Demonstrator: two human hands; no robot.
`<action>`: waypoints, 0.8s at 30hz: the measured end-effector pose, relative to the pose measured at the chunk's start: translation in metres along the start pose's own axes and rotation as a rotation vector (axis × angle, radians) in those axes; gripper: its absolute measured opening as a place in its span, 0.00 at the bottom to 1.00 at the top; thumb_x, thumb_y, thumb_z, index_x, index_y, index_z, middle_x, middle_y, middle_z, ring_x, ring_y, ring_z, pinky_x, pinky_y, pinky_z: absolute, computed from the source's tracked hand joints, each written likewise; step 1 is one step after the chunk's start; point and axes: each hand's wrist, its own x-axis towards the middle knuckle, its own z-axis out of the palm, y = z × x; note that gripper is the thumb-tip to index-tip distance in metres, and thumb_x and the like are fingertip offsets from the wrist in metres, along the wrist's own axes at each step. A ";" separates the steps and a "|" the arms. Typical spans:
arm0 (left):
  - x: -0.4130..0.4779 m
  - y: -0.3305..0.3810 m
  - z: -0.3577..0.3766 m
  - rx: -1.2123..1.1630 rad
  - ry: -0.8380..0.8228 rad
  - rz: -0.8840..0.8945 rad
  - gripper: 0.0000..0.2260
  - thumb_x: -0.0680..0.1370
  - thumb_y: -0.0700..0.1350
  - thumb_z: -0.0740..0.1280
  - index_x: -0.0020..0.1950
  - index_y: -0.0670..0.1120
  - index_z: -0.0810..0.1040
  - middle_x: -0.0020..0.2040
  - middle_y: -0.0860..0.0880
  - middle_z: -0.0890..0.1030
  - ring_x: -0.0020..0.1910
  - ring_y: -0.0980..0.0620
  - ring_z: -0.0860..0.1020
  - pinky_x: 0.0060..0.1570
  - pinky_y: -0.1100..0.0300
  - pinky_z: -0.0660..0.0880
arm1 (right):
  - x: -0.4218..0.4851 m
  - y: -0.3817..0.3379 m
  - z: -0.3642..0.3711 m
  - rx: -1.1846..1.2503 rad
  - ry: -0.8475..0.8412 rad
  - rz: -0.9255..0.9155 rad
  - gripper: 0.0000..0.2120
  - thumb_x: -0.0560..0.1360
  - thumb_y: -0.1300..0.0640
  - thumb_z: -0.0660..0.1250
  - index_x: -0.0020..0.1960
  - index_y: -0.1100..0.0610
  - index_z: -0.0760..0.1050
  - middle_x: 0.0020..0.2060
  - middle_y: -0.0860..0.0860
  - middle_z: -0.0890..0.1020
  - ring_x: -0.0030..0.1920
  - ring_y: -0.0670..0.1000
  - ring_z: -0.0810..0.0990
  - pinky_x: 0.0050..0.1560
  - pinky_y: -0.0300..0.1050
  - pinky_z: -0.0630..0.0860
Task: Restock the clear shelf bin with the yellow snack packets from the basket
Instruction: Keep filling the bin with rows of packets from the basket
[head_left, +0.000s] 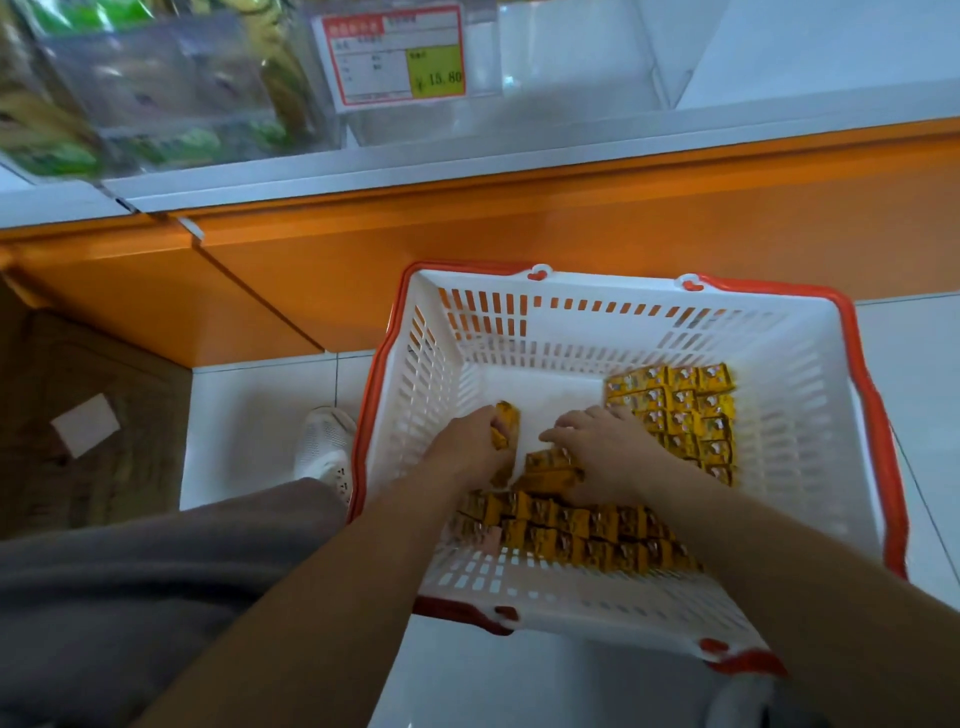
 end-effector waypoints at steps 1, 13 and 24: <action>0.002 -0.002 0.000 -0.009 0.011 -0.004 0.08 0.77 0.46 0.71 0.47 0.56 0.73 0.49 0.48 0.80 0.42 0.48 0.81 0.36 0.55 0.76 | 0.005 -0.001 0.001 -0.001 -0.019 -0.004 0.36 0.66 0.33 0.63 0.73 0.40 0.64 0.69 0.48 0.71 0.68 0.56 0.69 0.68 0.64 0.62; 0.005 0.013 -0.018 -0.166 0.019 -0.046 0.10 0.75 0.42 0.72 0.47 0.55 0.73 0.46 0.48 0.79 0.31 0.49 0.82 0.23 0.62 0.74 | -0.002 0.009 -0.021 0.363 0.040 0.103 0.23 0.68 0.41 0.72 0.61 0.45 0.76 0.48 0.46 0.77 0.52 0.52 0.78 0.45 0.44 0.72; -0.119 0.163 -0.146 -0.184 -0.089 0.188 0.04 0.79 0.41 0.70 0.51 0.50 0.80 0.53 0.42 0.81 0.44 0.43 0.83 0.35 0.47 0.85 | -0.148 -0.001 -0.203 0.653 0.213 0.065 0.19 0.67 0.59 0.76 0.54 0.46 0.78 0.42 0.48 0.82 0.37 0.46 0.80 0.34 0.38 0.73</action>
